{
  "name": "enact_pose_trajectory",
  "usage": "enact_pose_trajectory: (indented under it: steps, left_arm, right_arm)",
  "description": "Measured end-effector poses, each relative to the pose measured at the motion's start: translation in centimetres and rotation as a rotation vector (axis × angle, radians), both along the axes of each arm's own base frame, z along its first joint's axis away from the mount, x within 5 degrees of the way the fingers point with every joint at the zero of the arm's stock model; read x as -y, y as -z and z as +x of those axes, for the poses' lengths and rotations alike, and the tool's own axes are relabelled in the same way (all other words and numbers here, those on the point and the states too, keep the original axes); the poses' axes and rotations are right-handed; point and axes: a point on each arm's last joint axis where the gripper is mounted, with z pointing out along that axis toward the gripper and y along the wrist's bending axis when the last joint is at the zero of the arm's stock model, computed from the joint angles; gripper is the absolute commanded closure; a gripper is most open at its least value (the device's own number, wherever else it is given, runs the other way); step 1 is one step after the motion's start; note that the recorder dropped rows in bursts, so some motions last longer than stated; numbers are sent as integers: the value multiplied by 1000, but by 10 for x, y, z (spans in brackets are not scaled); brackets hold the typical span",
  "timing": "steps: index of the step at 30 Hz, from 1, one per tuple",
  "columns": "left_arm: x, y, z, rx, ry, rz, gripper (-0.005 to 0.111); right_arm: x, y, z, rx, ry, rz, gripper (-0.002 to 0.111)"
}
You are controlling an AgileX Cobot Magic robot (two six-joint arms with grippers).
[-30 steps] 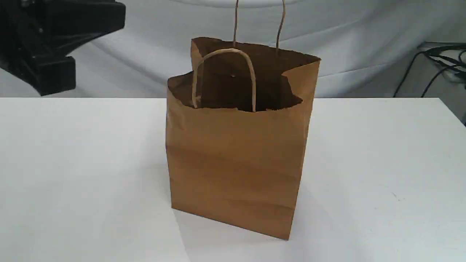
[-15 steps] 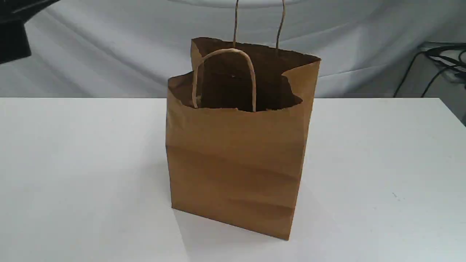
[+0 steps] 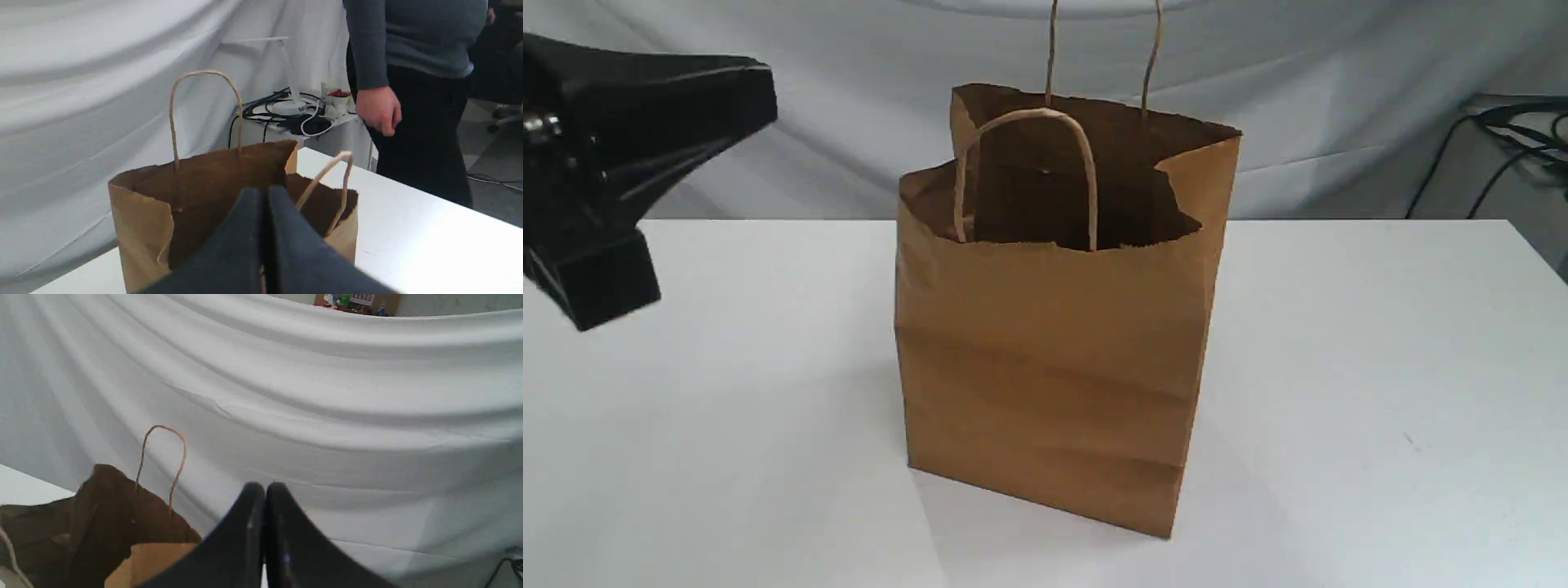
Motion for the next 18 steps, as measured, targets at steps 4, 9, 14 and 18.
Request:
enact_pose_trajectory:
  steps: [4,9,14,18]
  left_arm:
    - [-2,0,-8,29,3,8,107]
    - [-3,-4,-13,54,4,2,107]
    - [-2,-5,-15,60,31,-4,107]
    - [-1,-5,-16,61,36,-5,107]
  right_arm:
    - [2,30,-12,-27,7,-2,108]
    - [2,59,-17,-83,4,-7,108]
    - [-1,76,-18,-177,-27,-21,108]
    - [-2,79,-19,-201,-37,-26,108]
